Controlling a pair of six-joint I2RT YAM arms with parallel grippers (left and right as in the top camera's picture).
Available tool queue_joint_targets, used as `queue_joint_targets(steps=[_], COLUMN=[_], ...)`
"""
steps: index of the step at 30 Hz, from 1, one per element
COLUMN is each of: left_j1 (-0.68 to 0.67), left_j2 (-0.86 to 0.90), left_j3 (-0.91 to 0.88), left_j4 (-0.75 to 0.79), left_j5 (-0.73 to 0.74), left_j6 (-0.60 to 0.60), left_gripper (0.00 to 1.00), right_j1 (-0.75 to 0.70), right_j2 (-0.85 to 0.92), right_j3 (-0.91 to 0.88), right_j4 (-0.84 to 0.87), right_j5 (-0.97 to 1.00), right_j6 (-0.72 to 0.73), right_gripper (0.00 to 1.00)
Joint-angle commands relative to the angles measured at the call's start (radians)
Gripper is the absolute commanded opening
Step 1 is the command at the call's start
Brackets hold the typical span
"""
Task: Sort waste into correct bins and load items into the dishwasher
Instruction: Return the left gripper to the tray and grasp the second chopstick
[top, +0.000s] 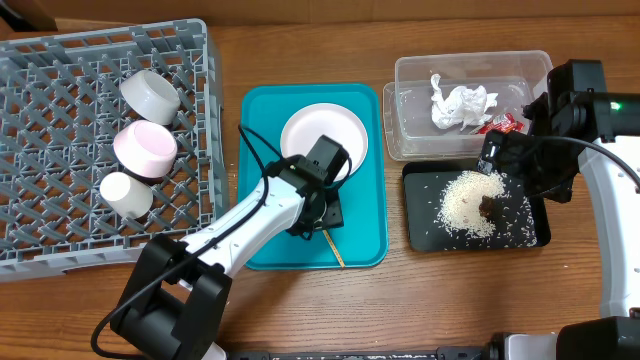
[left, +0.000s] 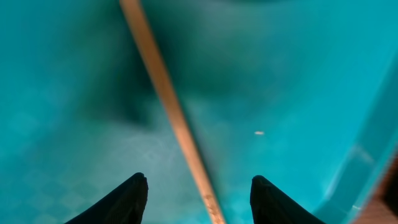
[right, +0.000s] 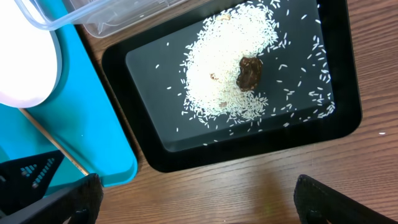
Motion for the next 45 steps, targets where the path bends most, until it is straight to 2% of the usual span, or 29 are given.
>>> queue_joint_targets(steps=[1, 6, 10, 26, 28, 31, 34, 35, 38, 45], left_j1=[-0.003, -0.003, -0.003, -0.003, 0.000, 0.000, 0.000, 0.000, 0.007, 0.066], left_j2=[0.006, 0.006, 0.006, 0.060, 0.065, 0.065, 0.065, 0.065, 0.053, -0.082], left_j3=[-0.052, -0.071, -0.073, -0.085, -0.085, -0.085, -0.084, -0.081, -0.058, 0.026], left_j4=[0.022, 0.039, 0.042, 0.074, 0.074, 0.074, 0.074, 0.073, 0.044, -0.086], left_j5=[-0.048, -0.055, -0.053, -0.027, -0.026, -0.019, -0.014, -0.013, -0.021, -0.147], left_j6=[-0.056, -0.057, -0.058, -0.084, -0.084, -0.084, -0.084, -0.084, -0.084, -0.072], left_gripper=[0.56, 0.57, 0.53, 0.51, 0.46, 0.25, 0.07, 0.04, 0.04, 0.04], right_j1=[-0.003, -0.003, -0.003, -0.003, -0.003, -0.003, -0.003, -0.003, -0.003, -0.003], right_j2=[-0.005, -0.005, -0.005, -0.005, -0.005, -0.005, -0.005, -0.005, -0.005, -0.005], right_j3=[0.015, 0.015, 0.015, 0.015, 0.015, 0.015, 0.015, 0.015, 0.015, 0.015], right_j4=[0.002, 0.002, -0.002, -0.003, -0.003, -0.004, -0.005, -0.005, -0.008, -0.009], right_j5=[0.009, 0.009, 0.009, 0.009, 0.009, 0.009, 0.009, 0.009, 0.009, 0.010], right_j6=[0.000, 0.000, 0.000, 0.000, 0.000, 0.000, 0.000, 0.000, 0.000, 0.000], right_gripper=[1.00, 1.00, 1.00, 1.00, 1.00, 1.00, 1.00, 1.00, 1.00, 1.00])
